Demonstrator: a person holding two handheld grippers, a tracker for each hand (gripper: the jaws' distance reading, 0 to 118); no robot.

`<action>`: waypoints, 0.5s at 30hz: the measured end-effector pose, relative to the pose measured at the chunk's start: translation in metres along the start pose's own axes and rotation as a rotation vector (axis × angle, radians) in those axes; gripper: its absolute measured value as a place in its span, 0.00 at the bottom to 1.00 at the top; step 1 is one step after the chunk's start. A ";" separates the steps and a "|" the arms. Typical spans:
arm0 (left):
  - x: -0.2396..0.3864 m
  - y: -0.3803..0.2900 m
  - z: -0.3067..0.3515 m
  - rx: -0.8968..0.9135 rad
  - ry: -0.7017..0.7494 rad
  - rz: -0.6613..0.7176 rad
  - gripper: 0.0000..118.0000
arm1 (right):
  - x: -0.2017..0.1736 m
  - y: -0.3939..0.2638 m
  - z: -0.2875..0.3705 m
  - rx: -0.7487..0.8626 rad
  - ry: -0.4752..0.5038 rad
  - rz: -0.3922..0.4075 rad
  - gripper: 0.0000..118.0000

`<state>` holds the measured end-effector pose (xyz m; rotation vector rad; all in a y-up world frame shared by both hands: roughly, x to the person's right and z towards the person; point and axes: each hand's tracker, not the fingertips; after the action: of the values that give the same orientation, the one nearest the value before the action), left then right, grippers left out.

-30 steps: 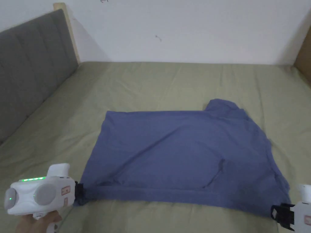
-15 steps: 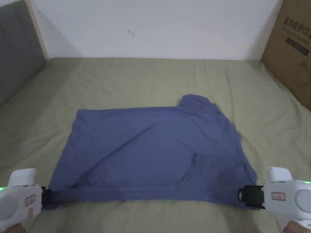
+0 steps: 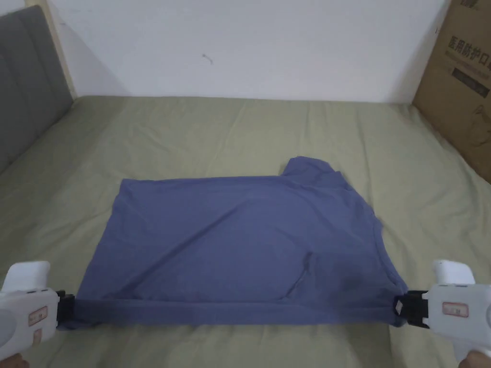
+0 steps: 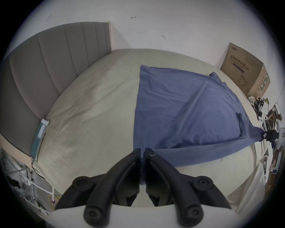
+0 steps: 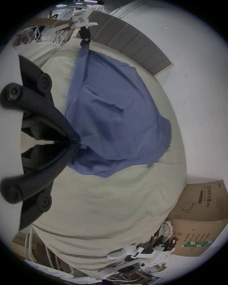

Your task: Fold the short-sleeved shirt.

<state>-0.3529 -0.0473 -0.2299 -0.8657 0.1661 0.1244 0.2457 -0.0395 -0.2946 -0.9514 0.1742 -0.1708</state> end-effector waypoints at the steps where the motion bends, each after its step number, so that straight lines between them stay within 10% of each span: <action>1: -0.001 0.007 0.000 0.004 -0.001 0.000 0.04 | 0.000 0.009 0.000 0.016 0.001 -0.005 0.03; 15: 0.015 0.093 -0.087 -0.034 0.070 -0.062 0.04 | -0.010 0.131 -0.092 -0.022 -0.080 -0.015 0.03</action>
<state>-0.3633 -0.0538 -0.3579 -0.9092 0.2027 0.0389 0.2248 -0.0361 -0.4538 -0.9804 0.0953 -0.1446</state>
